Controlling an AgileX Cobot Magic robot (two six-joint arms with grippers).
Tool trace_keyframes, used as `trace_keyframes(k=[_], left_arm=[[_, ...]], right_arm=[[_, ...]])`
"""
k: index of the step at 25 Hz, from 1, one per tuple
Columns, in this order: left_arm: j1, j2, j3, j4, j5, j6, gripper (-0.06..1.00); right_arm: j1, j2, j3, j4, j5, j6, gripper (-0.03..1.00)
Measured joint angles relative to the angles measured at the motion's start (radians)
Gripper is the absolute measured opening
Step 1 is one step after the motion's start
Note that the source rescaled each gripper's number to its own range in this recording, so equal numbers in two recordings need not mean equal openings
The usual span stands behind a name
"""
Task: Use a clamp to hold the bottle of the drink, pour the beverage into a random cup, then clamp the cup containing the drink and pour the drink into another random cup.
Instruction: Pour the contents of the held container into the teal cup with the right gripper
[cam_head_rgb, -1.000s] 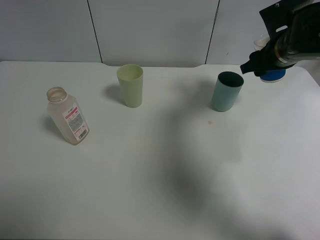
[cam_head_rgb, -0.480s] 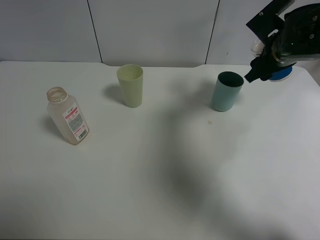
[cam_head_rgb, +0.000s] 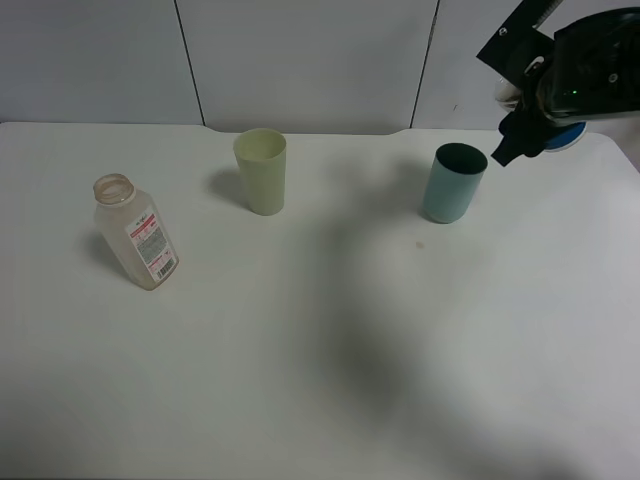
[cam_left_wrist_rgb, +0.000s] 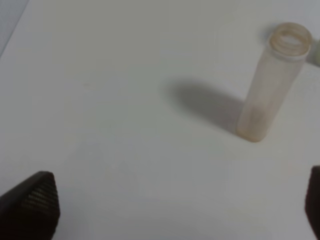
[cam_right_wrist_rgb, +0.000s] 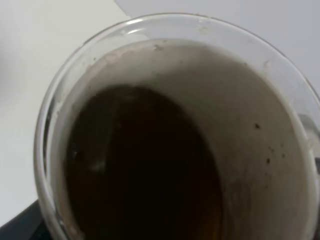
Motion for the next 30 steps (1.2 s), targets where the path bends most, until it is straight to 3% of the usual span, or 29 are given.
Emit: trace_keyframes(k=[5,30], left_arm=[[0.000,0.000,0.000,0.000,0.000,0.000,1.00],[0.000,0.000,0.000,0.000,0.000,0.000,1.00]], right_arm=[[0.028,0.029,-0.017,-0.018,0.062,-0.026,0.03],[0.082,0.078,-0.066,-0.045,0.177,-0.235,0.03]])
